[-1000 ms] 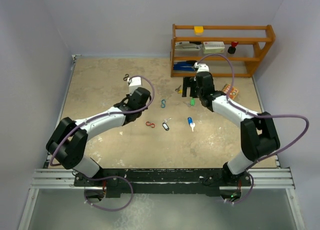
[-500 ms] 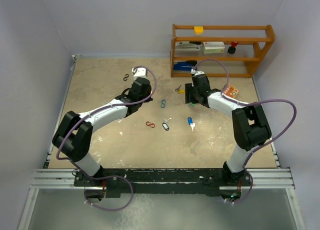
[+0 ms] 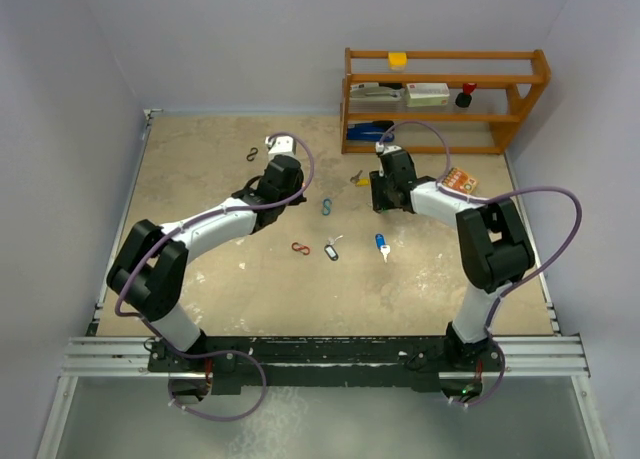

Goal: Put the keys on the keyring

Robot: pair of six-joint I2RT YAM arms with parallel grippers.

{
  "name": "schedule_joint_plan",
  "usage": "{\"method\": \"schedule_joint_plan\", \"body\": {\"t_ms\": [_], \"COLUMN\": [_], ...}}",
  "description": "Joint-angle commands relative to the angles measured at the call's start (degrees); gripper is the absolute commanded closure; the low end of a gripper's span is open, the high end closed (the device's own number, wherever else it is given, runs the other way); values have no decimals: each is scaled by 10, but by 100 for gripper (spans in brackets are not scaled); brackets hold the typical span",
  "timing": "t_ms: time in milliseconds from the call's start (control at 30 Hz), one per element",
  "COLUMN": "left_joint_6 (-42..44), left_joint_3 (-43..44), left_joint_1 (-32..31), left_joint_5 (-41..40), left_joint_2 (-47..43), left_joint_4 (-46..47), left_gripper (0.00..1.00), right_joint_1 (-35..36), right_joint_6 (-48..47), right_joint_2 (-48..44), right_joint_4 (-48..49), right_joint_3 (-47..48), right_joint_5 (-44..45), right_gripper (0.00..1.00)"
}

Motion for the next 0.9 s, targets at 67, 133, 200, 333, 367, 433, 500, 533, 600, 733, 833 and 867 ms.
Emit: {"method": "schedule_joint_plan", "body": {"t_ms": [67, 133, 200, 333, 367, 433, 500, 533, 600, 733, 833, 867], "left_joint_6": [12, 12, 12, 12, 12, 12, 12, 12, 12, 13, 14, 14], "left_joint_3": [14, 14, 15, 14, 14, 13, 13, 13, 14, 14, 14, 15], "left_joint_1": [0, 0, 0, 1, 0, 0, 0, 1, 0, 1, 1, 1], "left_joint_5": [3, 3, 3, 3, 3, 3, 3, 2, 2, 1, 1, 1], "left_joint_2": [1, 1, 2, 3, 3, 4, 5, 4, 4, 4, 5, 6], "left_joint_4": [16, 17, 17, 16, 16, 16, 16, 16, 15, 15, 14, 13], "left_gripper": [100, 100, 100, 100, 100, 100, 100, 100, 100, 100, 100, 100], "right_joint_1": [-2, -1, -2, -2, -2, -2, -2, -2, -1, -2, -2, -2], "right_joint_6": [-15, -15, -17, -16, -15, -15, -15, -15, -16, -15, -16, -16], "right_joint_2": [15, 16, 17, 17, 17, 14, 13, 13, 12, 10, 6, 4], "right_joint_4": [3, 4, 3, 2, 2, 2, 1, 1, 1, -1, -3, -4], "right_joint_3": [25, 25, 26, 26, 25, 25, 25, 25, 26, 26, 27, 26], "right_joint_5": [2, 2, 4, 9, 9, 10, 10, 10, 10, 11, 12, 12], "right_gripper": [55, 58, 59, 63, 63, 64, 67, 68, 71, 75, 78, 78]}}
